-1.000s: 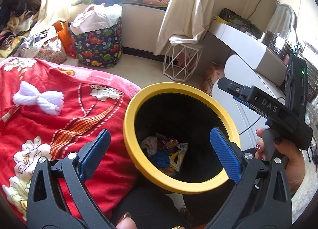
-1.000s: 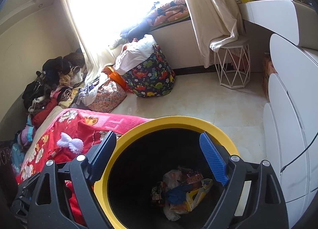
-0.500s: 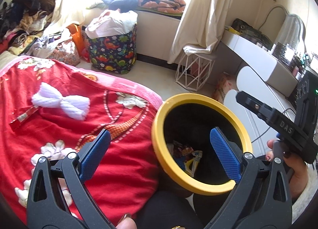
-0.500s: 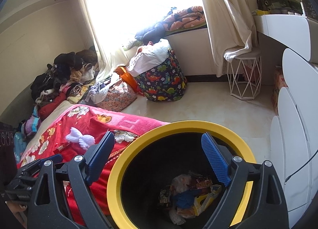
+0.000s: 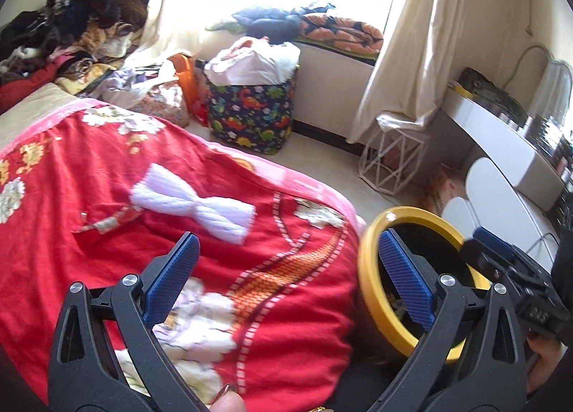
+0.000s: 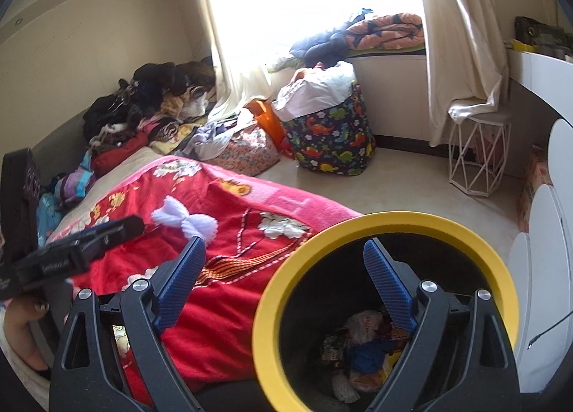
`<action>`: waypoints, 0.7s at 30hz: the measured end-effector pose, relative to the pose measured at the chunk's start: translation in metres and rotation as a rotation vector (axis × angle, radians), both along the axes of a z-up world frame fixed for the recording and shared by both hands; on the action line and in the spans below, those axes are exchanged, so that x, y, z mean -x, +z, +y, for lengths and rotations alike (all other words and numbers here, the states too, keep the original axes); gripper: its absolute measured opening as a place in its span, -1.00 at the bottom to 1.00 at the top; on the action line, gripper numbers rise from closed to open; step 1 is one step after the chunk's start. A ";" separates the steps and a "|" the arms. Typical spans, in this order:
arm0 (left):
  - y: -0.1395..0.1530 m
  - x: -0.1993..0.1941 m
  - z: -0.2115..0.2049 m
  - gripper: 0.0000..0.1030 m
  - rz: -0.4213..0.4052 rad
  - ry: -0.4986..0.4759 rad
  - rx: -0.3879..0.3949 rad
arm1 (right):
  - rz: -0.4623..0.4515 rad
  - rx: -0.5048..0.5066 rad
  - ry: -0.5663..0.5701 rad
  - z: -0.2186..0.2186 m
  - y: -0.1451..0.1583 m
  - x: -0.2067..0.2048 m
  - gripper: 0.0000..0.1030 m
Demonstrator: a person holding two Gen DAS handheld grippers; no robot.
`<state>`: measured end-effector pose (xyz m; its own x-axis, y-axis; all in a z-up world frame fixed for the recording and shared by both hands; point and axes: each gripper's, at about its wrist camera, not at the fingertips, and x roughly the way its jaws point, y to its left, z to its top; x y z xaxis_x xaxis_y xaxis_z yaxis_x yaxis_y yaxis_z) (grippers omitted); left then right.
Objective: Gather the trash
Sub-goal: 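Move both tools back over the bed toward the white mesh bundle and red wrapper, then grasp the white mesh bundle with the right tool while the left tool grasps the red wrapper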
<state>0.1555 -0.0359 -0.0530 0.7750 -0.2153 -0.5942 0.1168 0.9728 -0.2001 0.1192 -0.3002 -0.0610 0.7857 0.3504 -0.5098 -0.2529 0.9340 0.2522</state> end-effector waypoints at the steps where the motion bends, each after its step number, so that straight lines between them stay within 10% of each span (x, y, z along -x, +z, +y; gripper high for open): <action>1: 0.000 -0.001 0.009 0.78 -0.003 0.019 0.002 | 0.004 0.004 0.013 0.006 0.000 -0.001 0.70; 21: -0.040 -0.018 0.160 0.78 0.076 0.308 0.062 | 0.131 0.143 0.271 0.139 -0.034 -0.084 0.71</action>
<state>0.1731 0.1237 -0.0932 0.7631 -0.0155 -0.6460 -0.1986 0.9457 -0.2572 0.2028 -0.1617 -0.0954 0.5986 0.4551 -0.6592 -0.4709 0.8656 0.1701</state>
